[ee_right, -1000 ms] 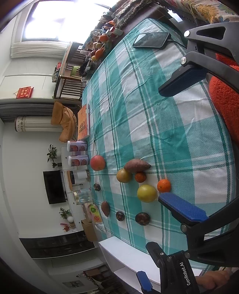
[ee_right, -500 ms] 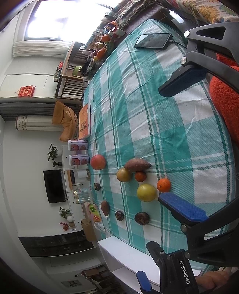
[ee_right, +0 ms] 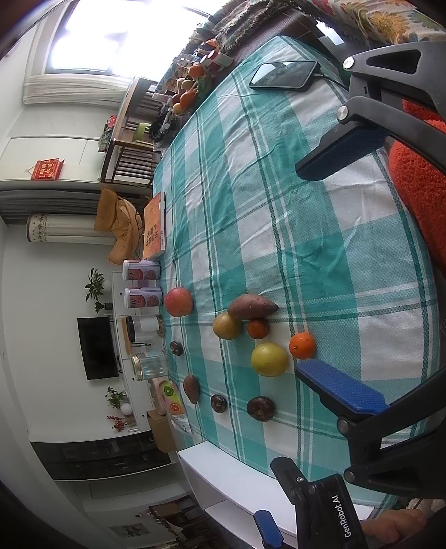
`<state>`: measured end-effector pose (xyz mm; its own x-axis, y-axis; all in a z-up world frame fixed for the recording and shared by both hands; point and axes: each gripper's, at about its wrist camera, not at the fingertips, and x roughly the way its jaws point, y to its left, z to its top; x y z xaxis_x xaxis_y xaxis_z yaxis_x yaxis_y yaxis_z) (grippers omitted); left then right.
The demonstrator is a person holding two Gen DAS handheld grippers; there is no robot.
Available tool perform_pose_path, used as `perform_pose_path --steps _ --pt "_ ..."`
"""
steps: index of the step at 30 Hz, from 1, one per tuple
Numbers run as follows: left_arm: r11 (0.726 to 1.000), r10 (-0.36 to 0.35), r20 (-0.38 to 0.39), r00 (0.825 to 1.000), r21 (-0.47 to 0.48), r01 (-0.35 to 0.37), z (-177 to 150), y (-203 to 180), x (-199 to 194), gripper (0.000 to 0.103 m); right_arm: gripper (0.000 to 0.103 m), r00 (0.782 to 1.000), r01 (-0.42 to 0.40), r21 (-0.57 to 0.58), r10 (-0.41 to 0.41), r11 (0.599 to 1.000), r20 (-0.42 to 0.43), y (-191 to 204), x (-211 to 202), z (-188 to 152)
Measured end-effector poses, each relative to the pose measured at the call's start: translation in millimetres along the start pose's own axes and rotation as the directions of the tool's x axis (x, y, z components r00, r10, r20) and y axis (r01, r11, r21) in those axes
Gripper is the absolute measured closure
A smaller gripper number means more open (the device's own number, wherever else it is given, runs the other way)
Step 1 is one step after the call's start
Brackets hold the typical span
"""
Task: Organize fruits
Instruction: 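Move both tools toward the fruits on the checkered tablecloth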
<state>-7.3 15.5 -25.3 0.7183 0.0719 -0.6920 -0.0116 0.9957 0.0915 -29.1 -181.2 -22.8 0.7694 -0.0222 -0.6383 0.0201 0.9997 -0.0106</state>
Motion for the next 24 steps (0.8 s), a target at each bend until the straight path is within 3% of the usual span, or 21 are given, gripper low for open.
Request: perform_pose_path --steps 6,14,24 --pt "1.000 -0.001 -0.051 0.999 -0.006 0.000 -5 -1 16 0.002 0.000 0.999 0.021 -0.027 -0.020 0.999 0.038 3 -9 -2" --pt "1.000 -0.013 -0.066 0.998 0.019 0.014 -3 -19 12 0.002 0.000 1.000 -0.007 -0.013 0.007 1.000 0.022 0 -5 -8" --pt "0.999 -0.039 -0.141 0.989 -0.031 0.035 -9 -7 31 0.002 0.000 1.000 -0.013 -0.001 0.013 1.000 -0.001 -6 6 -13"
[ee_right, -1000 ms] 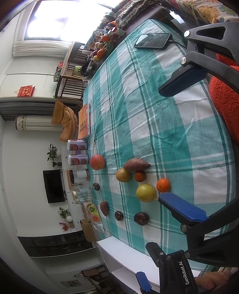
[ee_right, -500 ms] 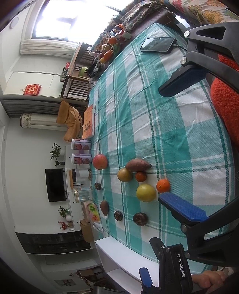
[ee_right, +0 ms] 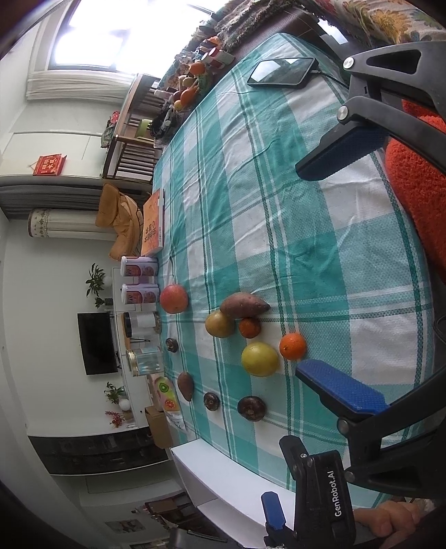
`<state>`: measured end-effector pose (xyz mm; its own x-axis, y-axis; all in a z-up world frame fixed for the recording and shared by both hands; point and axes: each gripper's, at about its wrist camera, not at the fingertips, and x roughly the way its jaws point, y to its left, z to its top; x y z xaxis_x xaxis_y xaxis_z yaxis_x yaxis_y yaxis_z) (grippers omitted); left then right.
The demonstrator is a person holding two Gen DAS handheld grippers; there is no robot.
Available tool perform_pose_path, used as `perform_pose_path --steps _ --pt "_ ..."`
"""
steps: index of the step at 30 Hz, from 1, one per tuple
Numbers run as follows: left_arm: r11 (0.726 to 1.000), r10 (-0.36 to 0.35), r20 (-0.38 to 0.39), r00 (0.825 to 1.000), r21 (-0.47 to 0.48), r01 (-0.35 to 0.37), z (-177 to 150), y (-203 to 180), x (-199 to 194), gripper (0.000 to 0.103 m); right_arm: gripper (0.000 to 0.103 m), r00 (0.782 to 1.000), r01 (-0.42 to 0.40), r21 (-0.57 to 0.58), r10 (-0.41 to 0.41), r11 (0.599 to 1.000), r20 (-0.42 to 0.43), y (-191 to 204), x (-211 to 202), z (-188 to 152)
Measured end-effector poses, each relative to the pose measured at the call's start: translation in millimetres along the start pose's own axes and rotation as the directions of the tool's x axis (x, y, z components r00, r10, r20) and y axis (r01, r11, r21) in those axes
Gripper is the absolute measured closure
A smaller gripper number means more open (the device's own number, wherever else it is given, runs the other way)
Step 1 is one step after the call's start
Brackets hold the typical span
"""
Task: Organize fruits
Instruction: 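Move both tools toward the fruits on the checkered tablecloth, then grasp the dark round fruit with the left tool while the right tool grasps a small tangerine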
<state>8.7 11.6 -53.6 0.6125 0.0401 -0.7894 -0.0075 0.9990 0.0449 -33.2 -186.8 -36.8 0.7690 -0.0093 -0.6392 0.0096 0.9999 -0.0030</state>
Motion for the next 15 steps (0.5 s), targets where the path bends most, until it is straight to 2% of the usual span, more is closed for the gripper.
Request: perform_pose_path --steps 8,15 --pt "0.996 -0.054 -0.052 0.997 -0.077 0.049 -12 36 18 0.002 0.000 0.999 -0.003 0.039 0.004 0.999 -0.046 -6 19 -3" --pt "0.994 -0.070 -0.141 0.988 -0.090 0.058 -20 40 66 0.002 0.000 0.993 -0.049 0.094 0.059 0.994 -0.103 -6 43 -8"
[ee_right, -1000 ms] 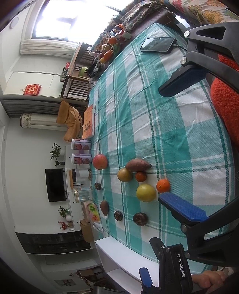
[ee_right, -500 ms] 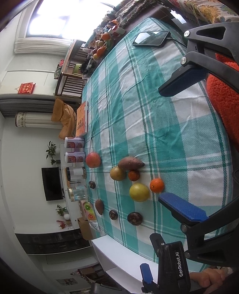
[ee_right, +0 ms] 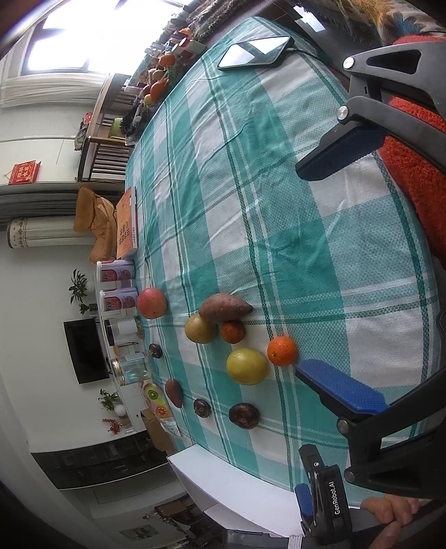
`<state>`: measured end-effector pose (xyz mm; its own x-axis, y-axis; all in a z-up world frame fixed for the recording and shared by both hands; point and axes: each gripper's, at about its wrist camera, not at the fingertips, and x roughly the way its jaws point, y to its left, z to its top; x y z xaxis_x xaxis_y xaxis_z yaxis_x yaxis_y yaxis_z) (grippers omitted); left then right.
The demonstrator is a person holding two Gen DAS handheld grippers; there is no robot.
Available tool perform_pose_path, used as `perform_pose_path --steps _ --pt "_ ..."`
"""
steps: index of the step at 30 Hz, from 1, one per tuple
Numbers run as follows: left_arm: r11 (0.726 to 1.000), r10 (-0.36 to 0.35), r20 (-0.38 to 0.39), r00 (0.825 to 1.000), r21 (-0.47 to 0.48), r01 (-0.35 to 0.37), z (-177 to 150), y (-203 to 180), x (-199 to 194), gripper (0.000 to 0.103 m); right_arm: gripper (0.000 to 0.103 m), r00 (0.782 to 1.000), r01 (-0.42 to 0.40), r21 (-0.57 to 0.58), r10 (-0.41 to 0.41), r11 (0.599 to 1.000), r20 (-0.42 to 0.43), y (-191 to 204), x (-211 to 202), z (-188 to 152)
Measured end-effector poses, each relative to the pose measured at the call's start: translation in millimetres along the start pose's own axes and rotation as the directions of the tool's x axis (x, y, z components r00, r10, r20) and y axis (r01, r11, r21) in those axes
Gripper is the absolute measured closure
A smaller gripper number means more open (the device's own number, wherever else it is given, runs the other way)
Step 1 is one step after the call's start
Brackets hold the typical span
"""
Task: Organize fruits
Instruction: 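Grasp the dark round fruit with the left tool while the right tool grasps a small tangerine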
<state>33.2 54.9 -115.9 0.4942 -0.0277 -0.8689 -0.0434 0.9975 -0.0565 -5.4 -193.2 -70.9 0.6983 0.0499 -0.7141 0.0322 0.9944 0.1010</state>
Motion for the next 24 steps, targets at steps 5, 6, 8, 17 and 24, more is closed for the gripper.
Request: perform_pose_path --steps 5,6,8,17,24 --pt "0.999 0.017 -0.027 0.999 0.034 -0.016 5 -7 24 0.002 0.000 0.997 -0.044 0.064 0.048 0.997 -0.058 -2 27 6" --pt "0.999 0.018 -0.040 0.999 0.037 -0.017 5 -7 29 0.002 0.000 0.996 -0.049 0.073 0.054 0.996 -0.069 -2 33 8" --pt "0.998 0.040 -0.027 0.999 0.056 -0.039 3 -8 32 0.000 0.000 0.995 -0.056 0.085 0.063 0.995 -0.078 -2 44 13" --pt "0.997 0.018 0.054 0.998 0.079 -0.022 -4 -4 29 0.000 0.000 0.999 0.009 0.141 -0.002 0.990 -0.054 -35 83 37" --pt "0.992 -0.089 0.038 0.995 0.091 0.085 28 2 31 0.003 0.000 0.999 -0.047 0.219 0.043 0.974 0.022 -51 72 25"
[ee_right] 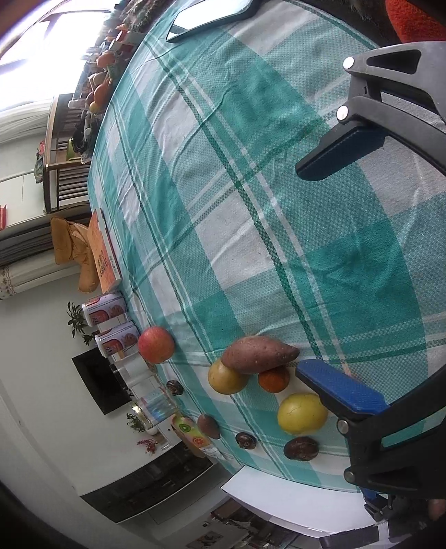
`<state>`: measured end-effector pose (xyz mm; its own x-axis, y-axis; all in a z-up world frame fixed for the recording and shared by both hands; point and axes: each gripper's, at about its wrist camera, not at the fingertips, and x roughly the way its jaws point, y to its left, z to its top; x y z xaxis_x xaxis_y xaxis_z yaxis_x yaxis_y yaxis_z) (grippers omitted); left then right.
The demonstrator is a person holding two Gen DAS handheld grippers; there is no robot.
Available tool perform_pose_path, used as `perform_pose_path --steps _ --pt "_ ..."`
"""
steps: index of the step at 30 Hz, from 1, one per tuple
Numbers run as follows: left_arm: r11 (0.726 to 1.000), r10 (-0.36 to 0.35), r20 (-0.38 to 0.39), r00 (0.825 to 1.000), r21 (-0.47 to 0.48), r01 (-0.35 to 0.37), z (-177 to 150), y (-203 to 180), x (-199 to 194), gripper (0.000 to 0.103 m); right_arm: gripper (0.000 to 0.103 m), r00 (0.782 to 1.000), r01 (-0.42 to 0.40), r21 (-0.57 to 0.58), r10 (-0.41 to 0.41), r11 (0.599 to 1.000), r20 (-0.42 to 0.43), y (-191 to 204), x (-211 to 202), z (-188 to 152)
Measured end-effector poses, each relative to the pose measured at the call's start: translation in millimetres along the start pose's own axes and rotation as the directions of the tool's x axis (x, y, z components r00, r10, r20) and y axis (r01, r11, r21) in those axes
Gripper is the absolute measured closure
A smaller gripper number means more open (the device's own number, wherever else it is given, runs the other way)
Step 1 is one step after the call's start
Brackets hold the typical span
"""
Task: Organize fruits
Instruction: 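Grasp the dark round fruit with the left tool while the right tool grasps a small tangerine, then carry both fruits over the white box and open both tools to drop them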
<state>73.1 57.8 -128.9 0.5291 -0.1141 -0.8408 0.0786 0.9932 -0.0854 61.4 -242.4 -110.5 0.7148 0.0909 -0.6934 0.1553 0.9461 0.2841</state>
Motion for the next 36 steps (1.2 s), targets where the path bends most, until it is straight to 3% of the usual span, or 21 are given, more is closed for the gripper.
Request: perform_pose_path --steps 3,7,8,9,10,18,20,21,22,29,32,34,36 --pt "0.999 -0.043 0.041 0.998 0.008 0.043 25 -1 5 0.003 0.000 1.000 -0.008 -0.011 0.008 1.000 -0.003 3 1 0" --pt "0.998 -0.041 0.042 0.998 0.046 0.039 48 -6 25 0.004 0.000 1.000 -0.015 -0.022 0.015 1.000 -0.001 5 1 -1" --pt "0.998 -0.033 0.040 0.999 0.052 0.031 52 -7 30 0.011 0.000 1.000 -0.018 -0.018 0.018 1.000 0.002 4 1 -1" --pt "0.998 -0.029 0.033 0.999 0.055 0.027 54 -7 34 0.045 0.000 1.000 -0.021 -0.013 0.021 1.000 0.005 2 0 -1" --pt "0.998 -0.022 0.014 1.000 0.056 0.021 56 -7 40 0.053 0.000 1.000 -0.026 -0.004 0.026 1.000 0.006 0 0 -1" --pt "0.999 -0.050 0.034 0.998 0.015 0.049 31 4 19 0.055 0.002 0.985 -0.157 0.074 0.162 0.985 -0.064 -12 13 2" --pt "0.998 -0.060 0.030 0.998 -0.005 0.060 18 11 9 0.055 0.028 0.968 -0.213 0.050 0.217 0.976 -0.126 -4 21 6" --pt "0.998 -0.066 0.029 0.997 -0.013 0.066 13 15 4 0.055 0.048 0.959 -0.232 0.032 0.235 0.972 -0.157 2 24 9" --pt "0.997 -0.069 0.031 0.997 -0.019 0.070 7 20 -2 0.055 0.054 0.954 -0.243 0.011 0.241 0.970 -0.177 7 27 12" --pt "0.995 -0.086 0.064 0.994 -0.037 0.089 -15 36 -34 0.055 0.054 0.909 -0.311 -0.059 0.279 0.949 -0.308 44 39 37" --pt "0.995 -0.092 0.071 0.993 -0.035 0.095 -20 37 -41 0.055 0.054 0.896 -0.304 -0.123 0.240 0.945 -0.373 57 44 31" --pt "0.994 -0.101 0.071 0.992 -0.042 0.104 -23 38 -44 0.055 0.054 0.852 -0.366 -0.127 0.276 0.922 -0.445 64 45 16" --pt "0.993 -0.108 0.071 0.992 -0.048 0.112 -26 38 -45 0.055 0.054 0.831 -0.405 -0.191 0.273 0.894 -0.485 80 41 -4"
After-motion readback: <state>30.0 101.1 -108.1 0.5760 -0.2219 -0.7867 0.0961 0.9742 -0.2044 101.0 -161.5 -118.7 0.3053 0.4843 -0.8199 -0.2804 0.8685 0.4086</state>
